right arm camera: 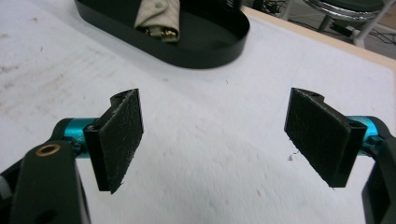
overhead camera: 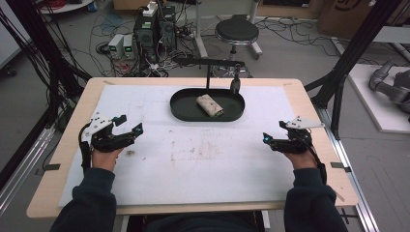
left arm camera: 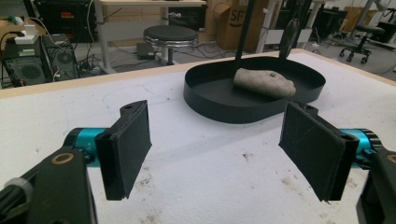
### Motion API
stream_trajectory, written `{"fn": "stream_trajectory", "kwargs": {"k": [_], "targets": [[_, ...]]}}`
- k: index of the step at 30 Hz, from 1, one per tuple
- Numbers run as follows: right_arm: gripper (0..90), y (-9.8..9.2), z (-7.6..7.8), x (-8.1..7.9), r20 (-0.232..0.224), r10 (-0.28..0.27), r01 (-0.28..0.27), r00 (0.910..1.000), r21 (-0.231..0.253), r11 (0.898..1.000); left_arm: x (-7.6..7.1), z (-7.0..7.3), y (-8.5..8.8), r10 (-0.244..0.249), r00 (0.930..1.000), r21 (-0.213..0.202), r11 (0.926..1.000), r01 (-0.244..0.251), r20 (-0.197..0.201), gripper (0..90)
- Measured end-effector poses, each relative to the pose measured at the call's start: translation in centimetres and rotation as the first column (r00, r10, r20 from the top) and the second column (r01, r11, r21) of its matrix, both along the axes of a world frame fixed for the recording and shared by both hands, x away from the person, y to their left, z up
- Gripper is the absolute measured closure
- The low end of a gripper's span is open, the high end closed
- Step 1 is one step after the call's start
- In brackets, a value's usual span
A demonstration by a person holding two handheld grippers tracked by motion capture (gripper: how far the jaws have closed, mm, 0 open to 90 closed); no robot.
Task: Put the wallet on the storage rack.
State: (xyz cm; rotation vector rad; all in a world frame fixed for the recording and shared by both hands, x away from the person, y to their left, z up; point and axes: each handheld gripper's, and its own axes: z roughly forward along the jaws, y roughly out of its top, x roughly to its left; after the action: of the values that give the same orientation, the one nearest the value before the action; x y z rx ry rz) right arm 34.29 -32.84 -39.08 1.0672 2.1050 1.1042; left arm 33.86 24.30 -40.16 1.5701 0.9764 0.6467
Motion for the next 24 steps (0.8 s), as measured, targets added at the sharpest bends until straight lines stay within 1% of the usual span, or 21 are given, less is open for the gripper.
{"fn": "stream_trajectory", "kwargs": {"k": [2, 3, 4, 7, 9, 12, 17, 24], "targets": [[20.0, -0.4, -0.1, -0.4, 0.004, 0.0, 0.0, 1.0, 0.008, 1.0, 0.0, 0.0, 0.0, -0.004, 1.0, -0.001, 1.0, 0.004, -0.001, 24.3], [20.0, -0.5, 0.0, -0.5, 0.006, -0.011, 0.011, 0.9999, 0.009, 1.0, 0.0, 0.0, 0.0, -0.005, 1.0, -0.002, 1.0, 0.005, -0.002, 24.3], [20.0, -0.6, 0.1, -0.5, 0.016, -0.013, 0.013, 0.9998, 0.007, 1.0, 0.0, 0.0, -0.1, -0.008, 1.0, -0.003, 1.0, 0.008, -0.001, 24.3], [20.0, -0.5, 0.2, -0.9, 0.023, -0.017, 0.017, 0.9996, -0.004, 1.0, -0.1, 0.1, -0.2, -0.012, 0.9999, 0.002, 0.9999, 0.012, 0.002, 24.3], [20.0, -0.4, 0.1, -1.1, 0.027, -0.025, 0.025, 0.9993, -0.002, 1.0, -0.2, 0.1, -0.2, -0.016, 0.9999, 0.001, 0.9999, 0.016, 0.006, 24.3], [20.0, -0.5, 0.2, -1.2, 0.031, -0.032, 0.032, 0.999, 0.001, 0.999, -0.1, 0.1, -0.2, -0.019, 0.9998, 0.005, 0.9998, 0.019, 0.0, 24.3], [20.0, -0.5, 0.2, -1.1, 0.033, -0.039, 0.038, 0.9987, 0.018, 0.999, -0.2, 0.1, -0.2, -0.019, 0.9998, 0.002, 0.9998, 0.019, 0.0, 24.3], [20.0, -0.5, -0.1, -0.9, 0.027, -0.034, 0.034, 0.999, 0.007, 0.999, -0.2, 0.1, -0.2, -0.018, 0.9998, 0.007, 0.9998, 0.018, 0.001, 24.4]]}}
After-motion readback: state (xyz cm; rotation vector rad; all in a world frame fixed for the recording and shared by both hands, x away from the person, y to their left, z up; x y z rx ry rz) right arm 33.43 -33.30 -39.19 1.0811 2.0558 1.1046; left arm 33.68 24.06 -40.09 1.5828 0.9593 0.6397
